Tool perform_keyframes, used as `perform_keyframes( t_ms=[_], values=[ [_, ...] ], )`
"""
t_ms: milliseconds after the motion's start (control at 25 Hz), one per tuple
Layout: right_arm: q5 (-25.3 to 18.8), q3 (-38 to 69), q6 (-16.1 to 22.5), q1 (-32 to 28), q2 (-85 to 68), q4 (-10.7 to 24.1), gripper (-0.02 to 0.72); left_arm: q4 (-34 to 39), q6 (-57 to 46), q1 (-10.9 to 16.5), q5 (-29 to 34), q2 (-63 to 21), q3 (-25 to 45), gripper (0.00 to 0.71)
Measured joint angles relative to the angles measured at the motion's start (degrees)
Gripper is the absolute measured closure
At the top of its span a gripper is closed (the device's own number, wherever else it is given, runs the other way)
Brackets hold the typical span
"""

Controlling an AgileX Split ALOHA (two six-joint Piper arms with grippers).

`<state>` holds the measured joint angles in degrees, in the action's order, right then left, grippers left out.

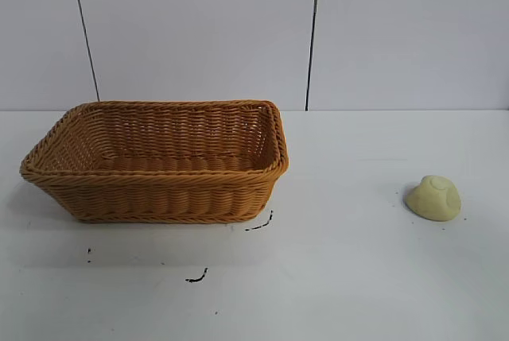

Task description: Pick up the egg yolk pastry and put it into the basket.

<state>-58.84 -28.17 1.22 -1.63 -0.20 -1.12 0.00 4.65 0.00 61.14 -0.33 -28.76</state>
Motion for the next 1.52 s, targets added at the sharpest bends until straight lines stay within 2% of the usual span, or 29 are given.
perform_keyframes(
  t_ms=[400, 600, 1240, 1520],
  values=[
    [0.0, 0.0, 0.0, 0.0, 0.0, -0.1, 0.141, 0.0, 0.0, 0.0, 0.0, 0.0, 0.0, 0.014],
    [-0.1, -2.7, 0.0, 0.0, 6.8, -0.2, 0.083, 0.0, 0.0, 0.0, 0.0, 0.0, 0.0, 0.014],
    [-0.1, -30.8, 0.0, 0.0, 61.6, -0.8, 0.069, 0.0, 0.0, 0.0, 0.0, 0.0, 0.0, 0.014],
    [-2.3, -43.3, -3.1, 0.0, 83.4, -0.8, 0.069, 0.0, 0.0, 0.0, 0.0, 0.0, 0.0, 0.014]
  ],
)
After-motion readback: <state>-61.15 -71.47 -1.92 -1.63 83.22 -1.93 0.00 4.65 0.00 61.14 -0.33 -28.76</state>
